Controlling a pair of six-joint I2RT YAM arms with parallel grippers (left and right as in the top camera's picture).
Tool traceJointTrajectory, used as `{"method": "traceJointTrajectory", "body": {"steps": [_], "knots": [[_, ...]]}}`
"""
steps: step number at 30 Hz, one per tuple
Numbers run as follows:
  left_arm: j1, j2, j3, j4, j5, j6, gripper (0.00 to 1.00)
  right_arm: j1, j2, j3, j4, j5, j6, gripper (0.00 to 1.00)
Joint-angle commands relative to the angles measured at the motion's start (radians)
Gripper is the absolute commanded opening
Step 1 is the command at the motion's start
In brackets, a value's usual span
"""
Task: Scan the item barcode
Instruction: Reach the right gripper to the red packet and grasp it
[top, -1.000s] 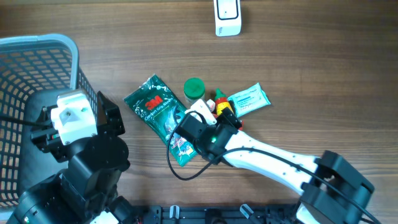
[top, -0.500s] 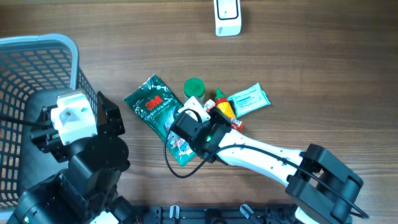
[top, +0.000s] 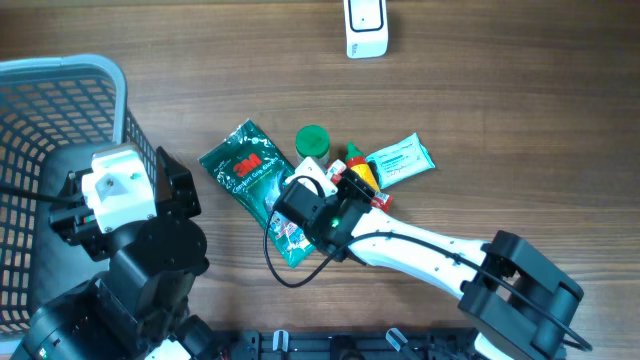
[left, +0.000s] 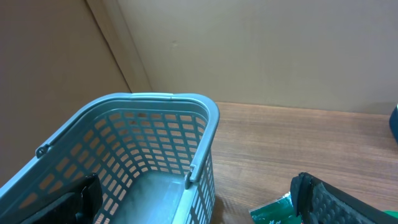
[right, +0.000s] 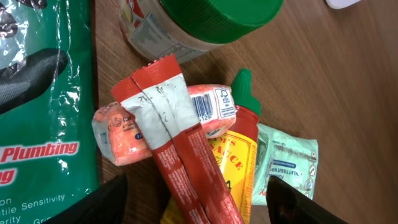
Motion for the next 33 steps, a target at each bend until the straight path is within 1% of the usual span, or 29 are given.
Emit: {"method": "traceJointTrajectory", "body": {"steps": [1, 4, 7, 8, 9, 11, 12, 13, 14, 16, 22, 25, 33], "knots": [[-0.003, 0.002, 0.001, 0.003, 0.002, 0.009, 1.00, -0.002, 0.080, 0.017, 0.005, 0.026, -0.003, 0.71], [-0.003, 0.002, 0.001, 0.003, 0.002, 0.009, 1.00, -0.002, 0.119, 0.017, 0.007, 0.104, -0.003, 0.70], [-0.003, 0.002, 0.001, 0.003, 0.002, 0.009, 1.00, -0.002, 0.119, 0.017, 0.037, 0.131, -0.029, 0.64], [-0.003, 0.002, 0.001, 0.003, 0.002, 0.009, 1.00, -0.002, 0.119, 0.018, 0.051, 0.171, -0.029, 0.63], [-0.003, 0.002, 0.001, 0.003, 0.002, 0.009, 1.00, -0.002, 0.118, 0.028, 0.052, 0.216, -0.029, 0.63], [-0.003, 0.002, 0.001, 0.003, 0.002, 0.009, 1.00, -0.002, 0.118, 0.060, 0.019, 0.230, -0.029, 0.64], [-0.003, 0.002, 0.001, 0.003, 0.002, 0.009, 1.00, -0.002, 0.118, 0.095, -0.021, 0.230, -0.028, 0.65], [-0.003, 0.002, 0.001, 0.003, 0.002, 0.009, 1.00, -0.002, 0.118, 0.140, -0.063, 0.230, -0.029, 0.72], [-0.003, 0.002, 0.001, 0.003, 0.002, 0.009, 1.00, -0.002, 0.118, 0.154, -0.072, 0.230, -0.030, 0.73], [-0.003, 0.002, 0.001, 0.003, 0.002, 0.009, 1.00, -0.006, 0.118, 0.158, -0.069, 0.203, -0.060, 0.74], [-0.003, 0.002, 0.001, 0.003, 0.002, 0.009, 1.00, -0.095, 0.119, 0.158, -0.076, 0.045, -0.052, 0.74], [-0.003, 0.002, 0.001, 0.003, 0.002, 0.009, 1.00, -0.106, 0.119, 0.158, -0.095, -0.029, -0.052, 0.74], [-0.003, 0.002, 0.001, 0.003, 0.002, 0.009, 1.00, -0.109, 0.118, 0.158, -0.116, -0.058, -0.054, 0.73]]}}
